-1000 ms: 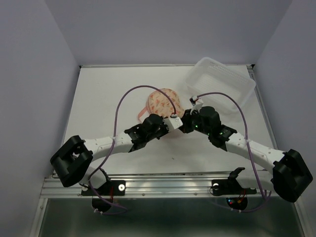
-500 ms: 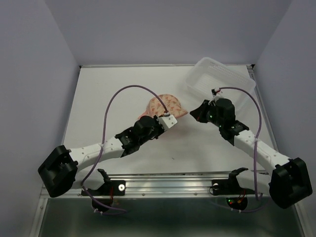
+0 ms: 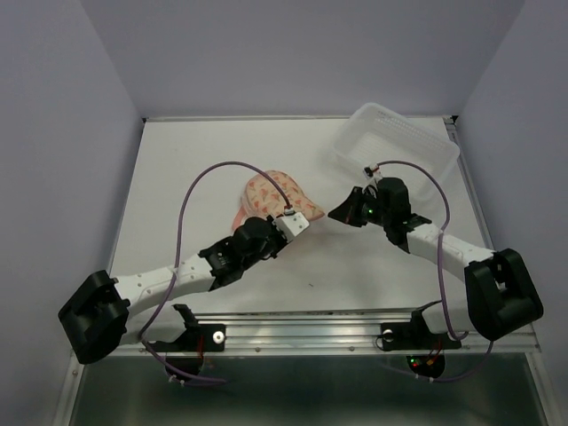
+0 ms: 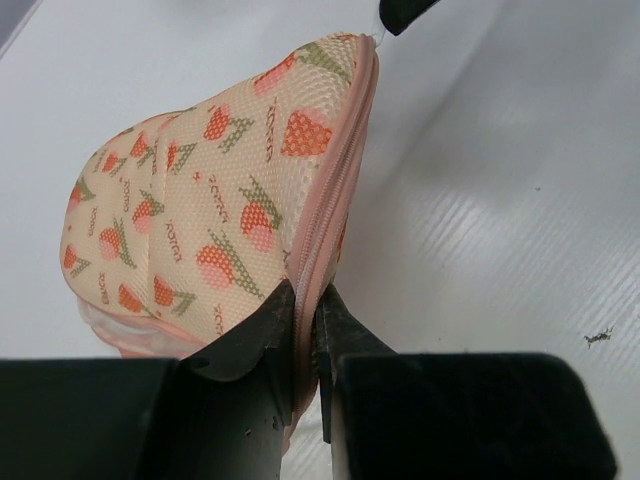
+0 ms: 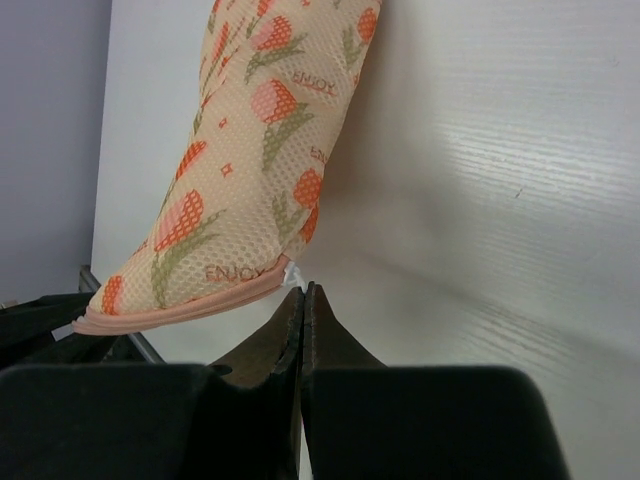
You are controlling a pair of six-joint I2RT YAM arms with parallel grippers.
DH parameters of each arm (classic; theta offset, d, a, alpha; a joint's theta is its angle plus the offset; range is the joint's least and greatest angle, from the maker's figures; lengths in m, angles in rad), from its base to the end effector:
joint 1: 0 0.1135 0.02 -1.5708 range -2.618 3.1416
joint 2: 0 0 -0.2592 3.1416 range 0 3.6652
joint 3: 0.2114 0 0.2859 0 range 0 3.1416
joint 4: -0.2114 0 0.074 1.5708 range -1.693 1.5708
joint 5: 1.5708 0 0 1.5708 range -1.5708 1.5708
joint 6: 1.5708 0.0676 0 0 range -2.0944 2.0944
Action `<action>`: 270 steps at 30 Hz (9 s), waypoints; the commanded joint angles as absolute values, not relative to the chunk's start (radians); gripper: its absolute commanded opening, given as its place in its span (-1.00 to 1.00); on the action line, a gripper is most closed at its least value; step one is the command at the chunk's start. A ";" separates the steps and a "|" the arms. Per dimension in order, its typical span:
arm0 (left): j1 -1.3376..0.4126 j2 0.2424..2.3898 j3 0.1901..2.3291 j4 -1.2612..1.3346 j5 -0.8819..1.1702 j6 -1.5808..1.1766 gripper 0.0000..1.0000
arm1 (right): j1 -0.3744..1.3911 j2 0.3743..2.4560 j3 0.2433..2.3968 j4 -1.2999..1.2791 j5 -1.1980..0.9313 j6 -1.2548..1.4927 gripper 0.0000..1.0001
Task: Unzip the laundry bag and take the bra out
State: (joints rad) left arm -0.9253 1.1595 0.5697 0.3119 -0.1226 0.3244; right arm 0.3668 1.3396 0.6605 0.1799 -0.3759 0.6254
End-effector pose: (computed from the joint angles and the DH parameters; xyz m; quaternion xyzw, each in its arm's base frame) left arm 0.1977 -0.2488 0.2068 0.4361 0.6678 -0.1312 0.5888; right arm 0.3047 0.1437 0.1714 0.0143 0.8500 0.3800 0.3646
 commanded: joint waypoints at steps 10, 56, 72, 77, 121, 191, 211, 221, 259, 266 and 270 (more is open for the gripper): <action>-0.939 1.195 0.627 0.262 -0.279 0.164 0.25 | 0.446 1.293 0.565 0.235 -0.315 0.565 -0.97; -0.115 0.965 0.823 -0.146 -0.041 -0.236 0.98 | 0.977 1.640 1.150 -0.158 0.337 0.166 0.78; -0.106 0.861 0.769 -0.133 -0.101 -0.219 0.98 | 1.118 2.019 1.431 -0.230 0.558 0.109 0.05; -0.106 0.853 0.765 -0.130 -0.101 -0.216 0.98 | 1.118 2.011 1.427 -0.230 0.571 0.115 -0.01; -0.106 0.853 0.753 -0.124 -0.084 -0.201 0.98 | 1.118 2.042 1.404 -0.236 0.598 0.147 -0.14; -0.104 0.857 0.749 -0.121 -0.080 -0.199 0.98 | 0.842 1.309 0.868 -0.325 0.620 0.545 0.59; -0.106 0.847 0.750 -0.123 -0.081 -0.196 0.98 | 0.842 1.408 1.224 -0.330 0.598 0.363 1.00; -0.106 0.839 0.741 -0.118 -0.075 -0.199 0.98 | 0.753 1.617 1.203 -0.131 0.284 0.460 0.95; -0.106 0.851 0.739 -0.114 -0.061 -0.196 0.98 | 0.641 1.865 1.106 0.137 -0.129 0.552 -0.16; -0.106 0.851 0.739 -0.115 -0.061 -0.196 0.98 | 0.641 1.836 1.106 0.133 -0.133 0.525 -0.80; -0.106 0.850 0.739 -0.115 -0.061 -0.196 0.98 | 0.641 1.792 1.118 0.123 -0.169 0.505 -0.99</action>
State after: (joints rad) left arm -0.1097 0.8600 0.7502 -0.1600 -0.0612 -0.2104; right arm 0.6476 1.8565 1.0966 0.0902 -0.1371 0.5415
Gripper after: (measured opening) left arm 0.989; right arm 0.045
